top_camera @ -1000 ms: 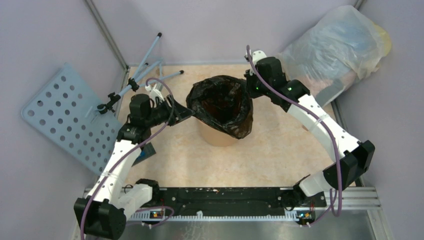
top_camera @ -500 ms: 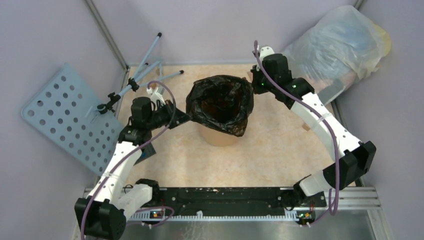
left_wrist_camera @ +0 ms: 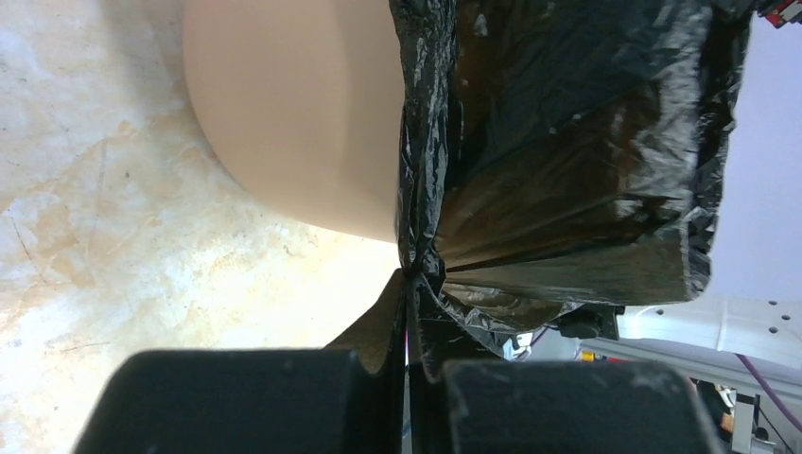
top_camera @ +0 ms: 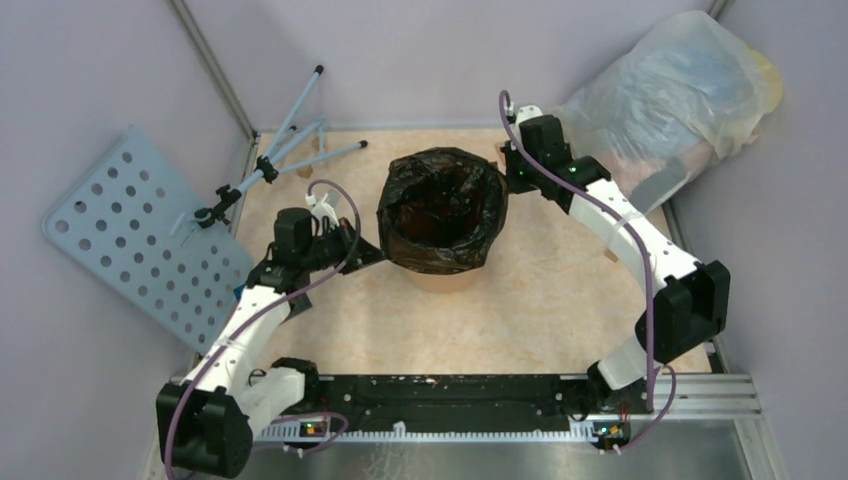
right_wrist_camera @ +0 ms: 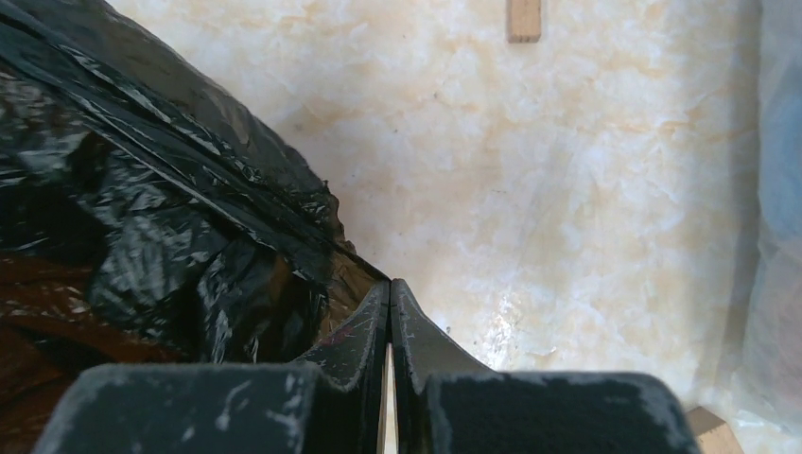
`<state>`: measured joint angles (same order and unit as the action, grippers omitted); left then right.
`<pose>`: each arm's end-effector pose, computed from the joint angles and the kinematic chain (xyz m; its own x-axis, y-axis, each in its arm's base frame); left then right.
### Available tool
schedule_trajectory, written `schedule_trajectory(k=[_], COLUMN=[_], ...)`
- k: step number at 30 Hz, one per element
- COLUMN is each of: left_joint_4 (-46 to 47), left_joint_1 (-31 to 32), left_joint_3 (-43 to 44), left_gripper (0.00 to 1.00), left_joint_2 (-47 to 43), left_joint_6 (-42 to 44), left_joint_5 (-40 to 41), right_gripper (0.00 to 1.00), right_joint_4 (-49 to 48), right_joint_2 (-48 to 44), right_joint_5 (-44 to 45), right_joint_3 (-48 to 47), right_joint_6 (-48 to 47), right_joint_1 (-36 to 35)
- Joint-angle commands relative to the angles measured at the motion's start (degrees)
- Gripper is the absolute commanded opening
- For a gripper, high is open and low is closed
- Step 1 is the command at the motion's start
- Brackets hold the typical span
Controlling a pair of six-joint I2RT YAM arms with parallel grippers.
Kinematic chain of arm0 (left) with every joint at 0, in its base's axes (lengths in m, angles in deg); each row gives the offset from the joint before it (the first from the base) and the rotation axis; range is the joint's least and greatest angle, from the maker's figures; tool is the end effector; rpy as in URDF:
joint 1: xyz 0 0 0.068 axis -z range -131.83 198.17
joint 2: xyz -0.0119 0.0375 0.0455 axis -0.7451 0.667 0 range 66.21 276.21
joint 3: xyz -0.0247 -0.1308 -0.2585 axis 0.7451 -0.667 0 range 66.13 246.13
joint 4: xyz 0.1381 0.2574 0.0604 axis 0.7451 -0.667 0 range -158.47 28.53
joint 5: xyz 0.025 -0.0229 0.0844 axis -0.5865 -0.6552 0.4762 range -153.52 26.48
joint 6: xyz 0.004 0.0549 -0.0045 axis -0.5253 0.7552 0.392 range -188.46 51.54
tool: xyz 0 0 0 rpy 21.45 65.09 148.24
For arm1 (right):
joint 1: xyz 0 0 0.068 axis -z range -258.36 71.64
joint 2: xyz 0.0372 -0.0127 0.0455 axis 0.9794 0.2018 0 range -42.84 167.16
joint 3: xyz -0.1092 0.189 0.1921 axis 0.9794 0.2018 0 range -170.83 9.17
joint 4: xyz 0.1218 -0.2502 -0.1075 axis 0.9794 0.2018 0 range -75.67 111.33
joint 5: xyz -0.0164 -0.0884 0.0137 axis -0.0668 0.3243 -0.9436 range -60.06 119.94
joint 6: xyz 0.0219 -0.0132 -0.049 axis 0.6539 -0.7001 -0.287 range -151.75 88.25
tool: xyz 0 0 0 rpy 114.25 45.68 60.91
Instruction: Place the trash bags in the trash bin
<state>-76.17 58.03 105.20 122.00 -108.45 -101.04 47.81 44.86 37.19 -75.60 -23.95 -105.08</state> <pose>0.2316 -0.0636 0.2688 -0.8098 -0.3765 -0.4500 0.1666 0.5879 -0.7916 0.3460 0.1688 0.3751 -0.5735 -0.1380 -0.8075 -0.2802 0.9593 0.0350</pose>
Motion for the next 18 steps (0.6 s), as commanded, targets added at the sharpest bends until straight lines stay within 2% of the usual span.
schedule_trajectory(k=[1, 18], left_joint_4=[3.72, 6.09], left_joint_1=[0.15, 0.15], left_joint_3=[-1.2, -2.4], left_gripper=[0.0, 0.0], left_joint_2=[1.75, 2.77], left_joint_6=[2.33, 4.39], left_joint_5=[-0.75, 1.46], right_gripper=[0.0, 0.0], right_joint_4=[-2.76, -10.41], right_joint_2=[1.93, 4.3], right_joint_5=[-0.27, -4.4], right_joint_3=[1.05, 11.85], right_joint_6=[0.75, 2.27], right_joint_1=[0.68, 1.93])
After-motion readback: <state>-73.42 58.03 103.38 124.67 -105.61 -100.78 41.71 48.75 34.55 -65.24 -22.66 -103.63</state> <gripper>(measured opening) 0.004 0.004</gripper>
